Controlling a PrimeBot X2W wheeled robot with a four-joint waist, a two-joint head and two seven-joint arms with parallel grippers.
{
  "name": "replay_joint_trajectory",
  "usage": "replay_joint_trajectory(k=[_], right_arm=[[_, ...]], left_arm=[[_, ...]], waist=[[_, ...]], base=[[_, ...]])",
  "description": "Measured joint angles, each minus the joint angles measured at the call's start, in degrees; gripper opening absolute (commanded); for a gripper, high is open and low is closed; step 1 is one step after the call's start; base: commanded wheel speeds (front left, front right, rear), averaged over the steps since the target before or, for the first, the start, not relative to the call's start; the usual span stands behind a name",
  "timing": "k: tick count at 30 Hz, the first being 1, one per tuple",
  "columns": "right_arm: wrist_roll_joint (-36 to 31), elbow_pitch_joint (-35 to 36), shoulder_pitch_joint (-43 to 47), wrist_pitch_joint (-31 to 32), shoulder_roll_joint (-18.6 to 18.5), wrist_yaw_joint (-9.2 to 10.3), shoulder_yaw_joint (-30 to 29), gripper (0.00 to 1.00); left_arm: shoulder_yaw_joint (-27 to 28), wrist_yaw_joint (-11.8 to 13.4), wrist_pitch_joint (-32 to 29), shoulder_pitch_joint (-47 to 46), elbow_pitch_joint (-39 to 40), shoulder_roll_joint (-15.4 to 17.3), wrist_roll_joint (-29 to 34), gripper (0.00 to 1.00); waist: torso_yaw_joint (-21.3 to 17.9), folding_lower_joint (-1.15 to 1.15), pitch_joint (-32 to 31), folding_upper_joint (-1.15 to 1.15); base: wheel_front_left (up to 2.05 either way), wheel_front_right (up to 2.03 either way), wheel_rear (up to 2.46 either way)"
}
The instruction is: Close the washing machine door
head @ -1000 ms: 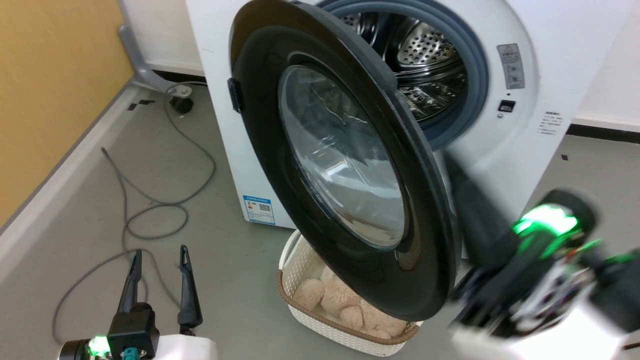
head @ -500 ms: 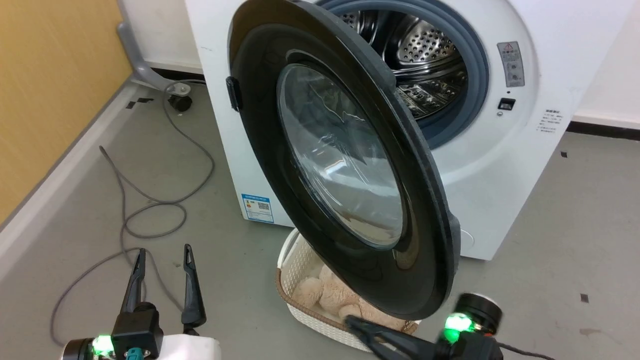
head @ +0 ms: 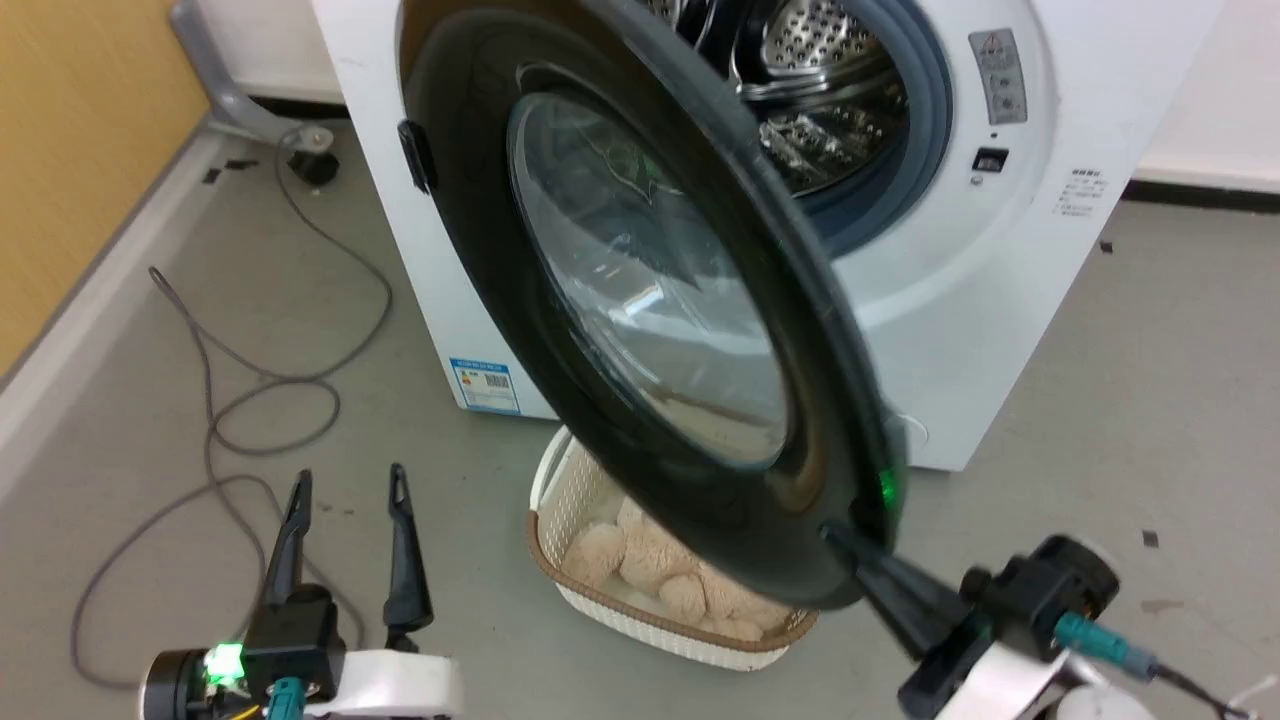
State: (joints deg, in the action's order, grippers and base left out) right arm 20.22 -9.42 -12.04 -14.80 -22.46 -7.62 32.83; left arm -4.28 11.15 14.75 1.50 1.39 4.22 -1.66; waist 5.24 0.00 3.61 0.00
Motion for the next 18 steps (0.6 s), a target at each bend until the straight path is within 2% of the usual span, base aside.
replay_joint_trajectory(k=[12,18], right_arm=[[0.0,-9.5,-8.3,0.0,0.4,0.07,-14.0,0.00],[-0.6,-16.1,-16.7,0.0,0.3,0.02,-17.9,0.00]], left_arm=[[-3.0,0.4,0.0,-4.6,1.0,-1.0,0.0,1.00],[-4.1,1.0,0.0,-7.1,1.2,-1.2,-0.2,1.00]], waist=[[0.2,0.00,6.7,0.00],[0.9,0.00,10.7,0.00]], base=[[0.00,0.00,0.00],[0.00,0.00,0.00]])
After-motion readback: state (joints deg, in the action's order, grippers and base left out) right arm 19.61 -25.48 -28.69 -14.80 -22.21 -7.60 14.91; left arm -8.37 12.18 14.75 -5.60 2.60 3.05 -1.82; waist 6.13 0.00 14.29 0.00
